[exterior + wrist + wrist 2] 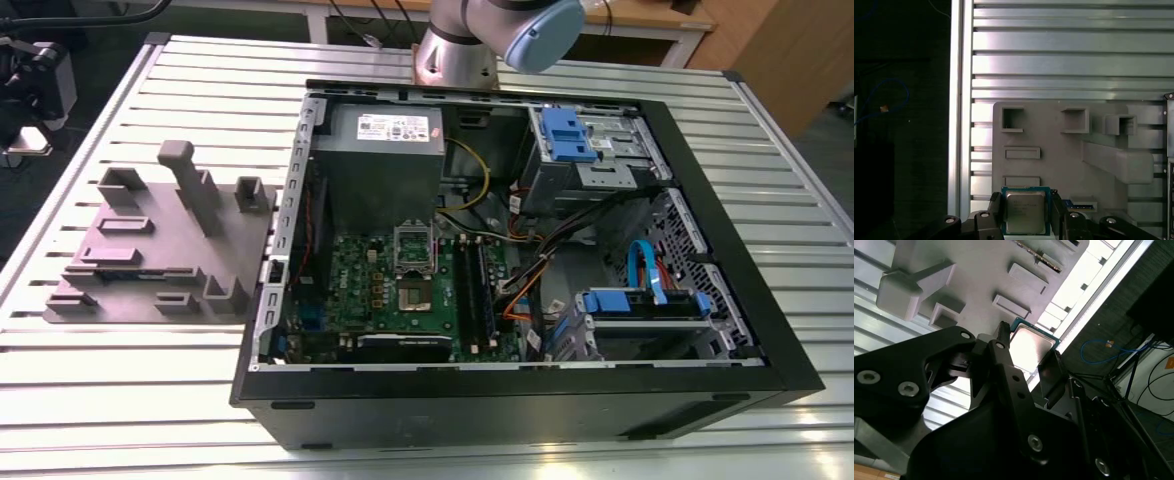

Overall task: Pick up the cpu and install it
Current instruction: 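Pick up the cpu and move it towards the insertion slot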

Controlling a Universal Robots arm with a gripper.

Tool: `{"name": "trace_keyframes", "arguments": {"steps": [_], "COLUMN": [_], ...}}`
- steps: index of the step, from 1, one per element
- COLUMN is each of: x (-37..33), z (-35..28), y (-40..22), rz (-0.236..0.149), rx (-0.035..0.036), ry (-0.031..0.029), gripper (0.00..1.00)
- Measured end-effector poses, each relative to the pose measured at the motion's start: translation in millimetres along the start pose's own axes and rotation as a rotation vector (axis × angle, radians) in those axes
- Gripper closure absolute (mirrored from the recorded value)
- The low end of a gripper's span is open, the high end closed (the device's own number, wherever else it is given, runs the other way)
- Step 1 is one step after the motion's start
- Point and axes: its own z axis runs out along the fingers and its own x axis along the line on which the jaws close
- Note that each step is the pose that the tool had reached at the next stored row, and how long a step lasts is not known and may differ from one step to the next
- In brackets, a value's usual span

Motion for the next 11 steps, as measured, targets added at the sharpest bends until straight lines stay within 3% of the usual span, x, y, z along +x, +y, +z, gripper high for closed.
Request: {"name": "trace_keyframes", "arguments": {"steps": [4, 11], "x": [0.0, 0.1], "z": [-0.8, -7.9], "y": [0.0, 0.3], "rz": [0.000, 0.000], "rx": [0.0002, 0.0000], "ry": [0.0003, 0.0000], "gripper": [0.53, 0.53]}}
